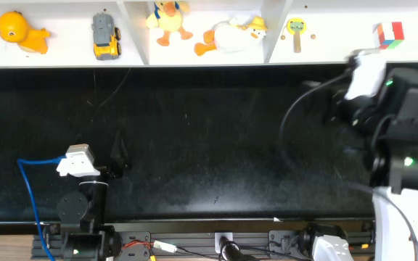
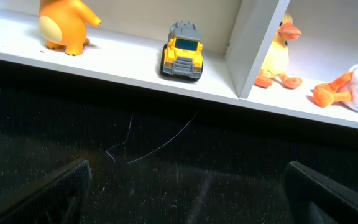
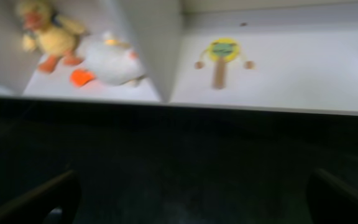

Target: Store Toys

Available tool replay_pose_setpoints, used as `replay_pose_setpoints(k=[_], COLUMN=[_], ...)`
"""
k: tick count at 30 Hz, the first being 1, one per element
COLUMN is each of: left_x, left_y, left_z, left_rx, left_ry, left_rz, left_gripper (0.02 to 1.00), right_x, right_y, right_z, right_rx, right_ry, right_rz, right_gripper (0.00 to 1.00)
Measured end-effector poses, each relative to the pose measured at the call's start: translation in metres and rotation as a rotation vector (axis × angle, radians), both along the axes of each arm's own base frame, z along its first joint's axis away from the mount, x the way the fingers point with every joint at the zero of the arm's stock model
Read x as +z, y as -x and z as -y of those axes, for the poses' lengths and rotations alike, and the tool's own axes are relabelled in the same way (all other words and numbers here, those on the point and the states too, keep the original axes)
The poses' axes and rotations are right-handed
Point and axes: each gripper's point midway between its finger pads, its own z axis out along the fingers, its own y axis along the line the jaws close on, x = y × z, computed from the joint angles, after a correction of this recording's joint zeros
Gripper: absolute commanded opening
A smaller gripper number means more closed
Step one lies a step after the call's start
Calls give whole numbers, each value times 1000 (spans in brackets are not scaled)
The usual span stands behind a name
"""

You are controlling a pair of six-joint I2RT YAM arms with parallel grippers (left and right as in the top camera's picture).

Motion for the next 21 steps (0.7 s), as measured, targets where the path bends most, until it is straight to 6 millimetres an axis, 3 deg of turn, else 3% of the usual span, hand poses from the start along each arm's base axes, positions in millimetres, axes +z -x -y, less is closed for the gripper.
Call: replay_pose_setpoints(k=[4,9,21], left_x=[0,0,0], left_y=[0,0,0], left_z=[0,0,0], left_rx=[0,0,0], left_ry=[0,0,0], left_rz=[0,0,0], left_gripper=[998,998,996], right_x=[-2,-15,-27], right_y=[25,44,41], right_z=[-26,-34,-31], right_rx=[75,86,62], right_ry=[43,51,56], right_rz=[-28,-109,-167], right_gripper=[996,996,996])
